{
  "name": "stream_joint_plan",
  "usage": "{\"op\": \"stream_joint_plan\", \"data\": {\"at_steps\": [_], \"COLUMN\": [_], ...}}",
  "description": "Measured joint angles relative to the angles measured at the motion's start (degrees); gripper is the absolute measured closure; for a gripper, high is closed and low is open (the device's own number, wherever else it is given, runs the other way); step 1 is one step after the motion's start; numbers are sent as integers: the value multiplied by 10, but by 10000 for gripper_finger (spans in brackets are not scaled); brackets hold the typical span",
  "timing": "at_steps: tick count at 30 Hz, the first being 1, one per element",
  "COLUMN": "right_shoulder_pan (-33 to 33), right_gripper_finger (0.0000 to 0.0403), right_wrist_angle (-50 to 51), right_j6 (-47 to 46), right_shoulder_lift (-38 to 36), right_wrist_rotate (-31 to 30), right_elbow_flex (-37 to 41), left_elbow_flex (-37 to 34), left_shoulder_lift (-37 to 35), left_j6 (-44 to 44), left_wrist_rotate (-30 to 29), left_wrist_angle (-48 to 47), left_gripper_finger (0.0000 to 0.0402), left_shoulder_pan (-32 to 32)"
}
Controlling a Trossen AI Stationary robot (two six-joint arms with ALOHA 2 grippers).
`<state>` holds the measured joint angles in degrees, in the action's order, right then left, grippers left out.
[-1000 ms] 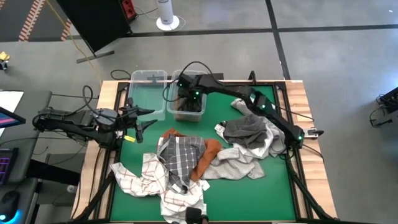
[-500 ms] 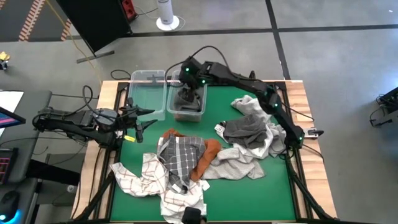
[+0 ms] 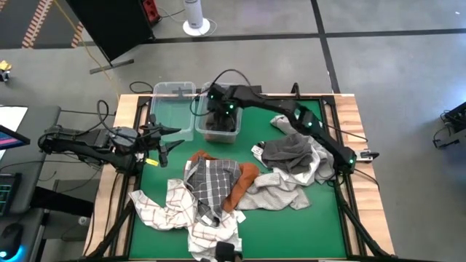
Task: Sort towels by color in basket
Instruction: Put the dark gray towel into the right transparent bin
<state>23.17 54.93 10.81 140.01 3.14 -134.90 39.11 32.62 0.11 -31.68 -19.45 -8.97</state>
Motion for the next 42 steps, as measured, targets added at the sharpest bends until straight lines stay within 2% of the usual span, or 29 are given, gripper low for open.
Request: {"op": "stream_joint_plan", "data": {"at_steps": [7, 12, 19, 24, 27, 32, 38, 42], "right_shoulder_pan": [2, 2, -2, -9, -15, -14, -7, -4], "right_gripper_finger": [117, 117, 117, 117, 117, 117, 117, 117], "right_wrist_angle": [-52, -65, -36, -8, 18, 28, -6, -8], "right_j6": [-13, -18, -18, -13, 21, 21, 13, 6], "right_shoulder_lift": [-107, -125, -44, 41, 54, 17, -79, -111], "right_wrist_rotate": [-24, -31, -29, 3, -71, -72, -88, -89], "right_elbow_flex": [-2, -2, 0, 0, 0, 0, -1, -1], "left_elbow_flex": [0, 0, 0, 0, 0, 0, 0, 0], "left_shoulder_lift": [0, 0, 0, 0, 0, 0, 0, 0], "left_j6": [-2, -6, -6, -6, -5, -4, -5, -5], "left_wrist_rotate": [-1, -1, -1, -1, -2, -2, -2, -2], "left_wrist_angle": [0, 0, -2, -3, -4, -1, -1, -2], "left_gripper_finger": [221, 221, 221, 221, 221, 221, 221, 221], "left_shoulder_pan": [0, 0, 0, 0, 0, 0, 0, 0]}}
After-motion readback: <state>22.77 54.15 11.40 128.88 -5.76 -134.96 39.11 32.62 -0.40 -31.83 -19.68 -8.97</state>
